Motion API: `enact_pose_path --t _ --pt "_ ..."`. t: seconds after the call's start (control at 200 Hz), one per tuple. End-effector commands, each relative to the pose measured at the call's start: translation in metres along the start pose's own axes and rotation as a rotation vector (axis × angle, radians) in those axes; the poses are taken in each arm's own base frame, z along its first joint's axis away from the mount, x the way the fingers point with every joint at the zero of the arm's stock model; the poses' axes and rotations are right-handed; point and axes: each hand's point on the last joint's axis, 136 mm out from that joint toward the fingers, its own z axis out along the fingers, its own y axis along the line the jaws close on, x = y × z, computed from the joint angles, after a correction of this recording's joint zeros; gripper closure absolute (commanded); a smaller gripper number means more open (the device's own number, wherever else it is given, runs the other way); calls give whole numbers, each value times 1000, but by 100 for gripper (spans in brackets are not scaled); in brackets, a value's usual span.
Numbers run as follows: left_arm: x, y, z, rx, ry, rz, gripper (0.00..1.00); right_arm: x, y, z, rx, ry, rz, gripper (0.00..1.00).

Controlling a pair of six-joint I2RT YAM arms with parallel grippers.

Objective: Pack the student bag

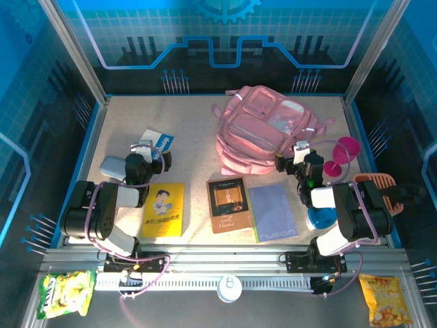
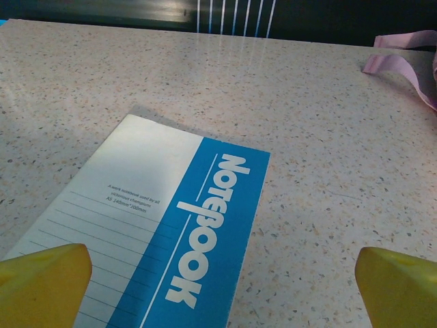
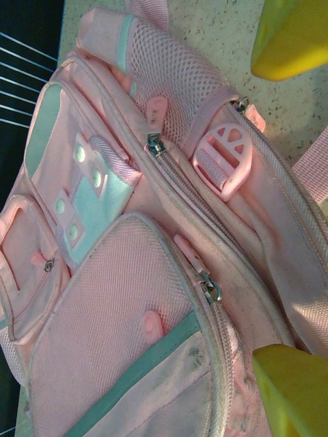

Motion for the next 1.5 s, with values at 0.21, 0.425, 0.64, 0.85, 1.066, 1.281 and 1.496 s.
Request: enact_pose_path --t 0.21,0.425,0.64,0.85,1.066,1.281,1.496 --pt "-8 -3 2 23 -26 19 1 -15 4 -1 -41 -49 -27 0" --pt "-38 13 -20 -92 -46 -18 1 -56 4 -23 7 -37 -49 0" --pt "-78 12 -29 -132 49 -230 1 -105 14 -32 -2 30 143 0" --pt "-96 -26 -25 -16 221 -465 1 -112 35 -19 -69 234 364 0" --pt "-77 -96 -18 162 384 -694 1 -91 55 0 -135 378 516 0" --pt "-29 -189 -19 279 612 -857 1 -75 63 8 -156 427 604 0" --pt "9 -239 -15 214 734 -900 3 -75 54 3 -115 378 618 0"
